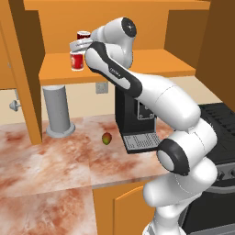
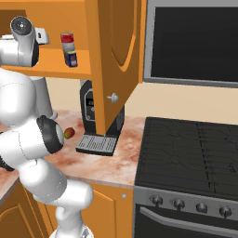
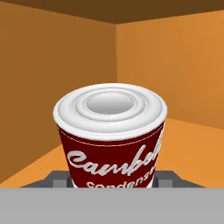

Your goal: Stack two cans on top of the other two cans in the cabinet.

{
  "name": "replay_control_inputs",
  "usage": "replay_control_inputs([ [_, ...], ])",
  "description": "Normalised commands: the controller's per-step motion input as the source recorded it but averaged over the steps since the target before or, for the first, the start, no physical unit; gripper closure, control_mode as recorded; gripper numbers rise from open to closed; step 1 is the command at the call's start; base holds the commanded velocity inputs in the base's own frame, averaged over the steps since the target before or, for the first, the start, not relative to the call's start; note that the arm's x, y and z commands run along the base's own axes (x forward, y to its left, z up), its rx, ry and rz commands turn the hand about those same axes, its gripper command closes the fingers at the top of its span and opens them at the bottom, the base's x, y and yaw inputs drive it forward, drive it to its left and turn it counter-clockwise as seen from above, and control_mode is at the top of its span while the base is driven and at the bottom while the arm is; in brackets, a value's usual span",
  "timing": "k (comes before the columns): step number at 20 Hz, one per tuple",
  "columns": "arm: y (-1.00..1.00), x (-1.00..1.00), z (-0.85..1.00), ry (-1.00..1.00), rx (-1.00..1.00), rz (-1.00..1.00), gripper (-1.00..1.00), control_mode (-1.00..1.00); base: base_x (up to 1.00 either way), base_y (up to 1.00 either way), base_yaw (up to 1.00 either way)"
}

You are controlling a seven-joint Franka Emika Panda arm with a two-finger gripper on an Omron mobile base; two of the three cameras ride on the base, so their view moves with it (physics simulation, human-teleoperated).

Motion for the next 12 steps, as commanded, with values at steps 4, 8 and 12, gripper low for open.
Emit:
replay_control_inputs([
  [4, 0.18, 0.19, 0.0, 0.0, 0.0, 0.0, 1.0, -1.0, 0.0, 0.0, 0.0],
  [8, 0.18, 0.22, 0.0, 0.01, 0.0, 0.0, 1.0, -1.0, 0.0, 0.0, 0.0],
  [12, 0.19, 0.23, 0.0, 0.01, 0.0, 0.0, 1.0, -1.0, 0.0, 0.0, 0.0],
])
